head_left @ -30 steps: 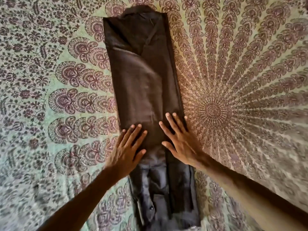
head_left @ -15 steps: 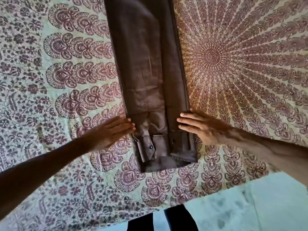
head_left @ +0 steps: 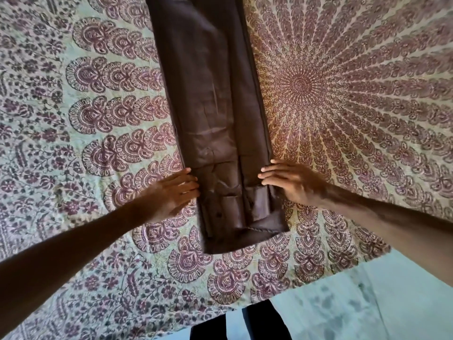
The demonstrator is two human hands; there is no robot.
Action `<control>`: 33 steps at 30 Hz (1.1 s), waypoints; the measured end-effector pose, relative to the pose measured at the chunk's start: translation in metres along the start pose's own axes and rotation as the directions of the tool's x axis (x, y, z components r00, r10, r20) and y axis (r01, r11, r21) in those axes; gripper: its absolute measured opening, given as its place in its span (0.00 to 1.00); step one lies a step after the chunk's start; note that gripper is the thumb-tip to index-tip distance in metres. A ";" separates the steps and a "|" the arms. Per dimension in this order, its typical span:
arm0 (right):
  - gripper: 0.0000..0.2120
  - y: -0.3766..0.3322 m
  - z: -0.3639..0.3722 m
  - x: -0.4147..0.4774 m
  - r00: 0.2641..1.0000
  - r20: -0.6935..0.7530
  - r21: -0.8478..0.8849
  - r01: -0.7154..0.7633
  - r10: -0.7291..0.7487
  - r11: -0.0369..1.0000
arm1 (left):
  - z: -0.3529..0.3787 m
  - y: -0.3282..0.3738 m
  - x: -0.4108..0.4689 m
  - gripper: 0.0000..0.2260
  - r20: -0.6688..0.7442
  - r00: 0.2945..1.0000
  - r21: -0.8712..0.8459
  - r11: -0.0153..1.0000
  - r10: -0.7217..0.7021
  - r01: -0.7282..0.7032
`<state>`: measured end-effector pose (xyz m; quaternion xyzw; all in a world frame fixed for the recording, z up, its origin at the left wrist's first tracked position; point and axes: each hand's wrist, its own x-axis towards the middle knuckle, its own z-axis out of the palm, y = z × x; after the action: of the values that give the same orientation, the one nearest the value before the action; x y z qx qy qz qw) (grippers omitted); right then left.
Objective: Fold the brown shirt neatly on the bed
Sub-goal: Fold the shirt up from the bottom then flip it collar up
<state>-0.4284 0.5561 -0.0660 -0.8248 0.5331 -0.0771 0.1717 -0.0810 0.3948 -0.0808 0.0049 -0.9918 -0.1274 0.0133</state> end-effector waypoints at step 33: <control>0.10 0.082 -0.046 0.182 0.510 -0.163 0.813 -0.415 0.844 0.408 | -0.060 -0.150 0.133 0.11 0.376 0.288 -0.923 -0.385 -0.881 0.028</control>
<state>-0.4365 0.3516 -0.0631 -0.3501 0.7712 -0.4284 0.3147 -0.2116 0.2326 -0.0572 0.5330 -0.3571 -0.7202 0.2641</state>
